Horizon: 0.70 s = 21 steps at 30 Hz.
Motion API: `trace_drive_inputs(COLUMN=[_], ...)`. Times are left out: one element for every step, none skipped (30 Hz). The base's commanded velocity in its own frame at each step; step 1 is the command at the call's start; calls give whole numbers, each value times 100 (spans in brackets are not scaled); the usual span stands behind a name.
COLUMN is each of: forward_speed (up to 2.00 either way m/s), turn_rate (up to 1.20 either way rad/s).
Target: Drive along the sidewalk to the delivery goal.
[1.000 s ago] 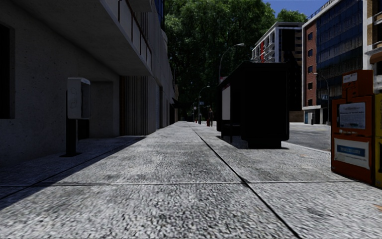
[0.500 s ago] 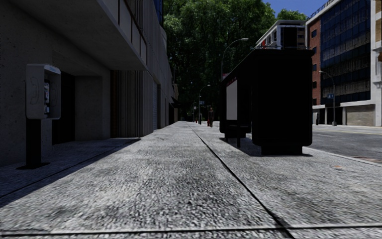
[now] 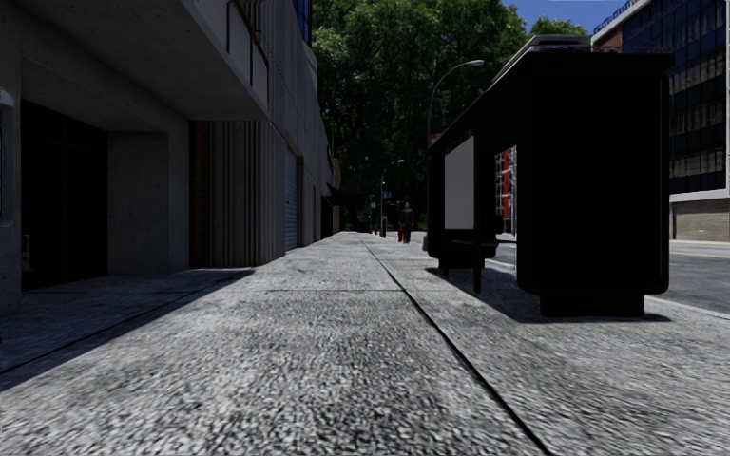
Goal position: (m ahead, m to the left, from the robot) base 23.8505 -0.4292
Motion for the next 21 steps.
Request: trace_drive_inputs(forward_speed=[200,200,200,200,200,200,200,200,200,200,200,200,200,200,200,200,200,200,200,200,200], turn_rate=[0,0,0,0,0,0,8,57,77,77,77,0,0,0,0,0,0,0,0,0,0])
